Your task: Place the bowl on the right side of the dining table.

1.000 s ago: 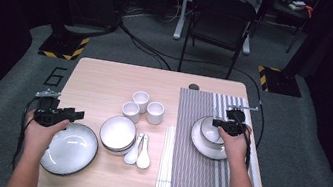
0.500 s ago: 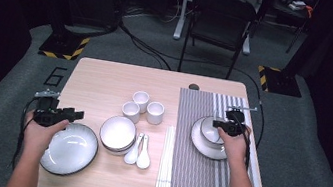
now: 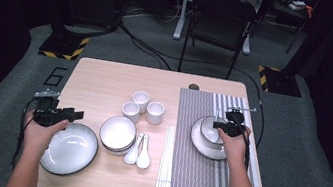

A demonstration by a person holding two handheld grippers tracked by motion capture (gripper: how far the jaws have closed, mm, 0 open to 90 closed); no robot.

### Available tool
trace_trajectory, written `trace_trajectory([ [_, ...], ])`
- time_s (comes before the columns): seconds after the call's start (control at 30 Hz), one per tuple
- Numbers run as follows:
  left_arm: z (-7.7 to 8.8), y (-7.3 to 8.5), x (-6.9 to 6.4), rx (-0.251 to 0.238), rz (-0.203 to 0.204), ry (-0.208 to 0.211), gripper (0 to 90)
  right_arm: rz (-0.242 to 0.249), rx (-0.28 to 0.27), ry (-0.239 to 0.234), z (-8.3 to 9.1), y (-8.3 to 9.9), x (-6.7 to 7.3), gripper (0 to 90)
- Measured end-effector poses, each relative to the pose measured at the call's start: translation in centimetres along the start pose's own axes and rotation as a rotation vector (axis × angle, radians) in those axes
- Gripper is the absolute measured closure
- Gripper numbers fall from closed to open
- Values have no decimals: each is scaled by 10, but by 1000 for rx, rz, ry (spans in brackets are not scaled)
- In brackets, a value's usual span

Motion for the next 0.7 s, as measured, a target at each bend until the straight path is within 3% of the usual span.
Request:
trace_trajectory([
  [0.23, 1, 0, 0, 3, 0, -1, 490, 7, -3, 3, -2, 0, -3, 850],
  [0.33, 1, 0, 0, 3, 1, -1, 490, -18, 5, 8, -2, 1, -3, 847],
  [0.53, 0, 0, 0, 2, 1, -2, 490, 2, -2, 4, -3, 0, -7, 823],
  [0.7, 0, 0, 0, 1, 0, 0, 490, -37, 12, 7, -3, 0, -5, 789],
])
Point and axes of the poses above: each handheld gripper's, and its own axes: z roughly backward along the jaws, y roughly out of its underside, x roughly to its left, the point moved 1 cm from there along -z, roughly forward along the jaws, and after that the axes turned 15 degrees about -z, right-handed, at the moved point
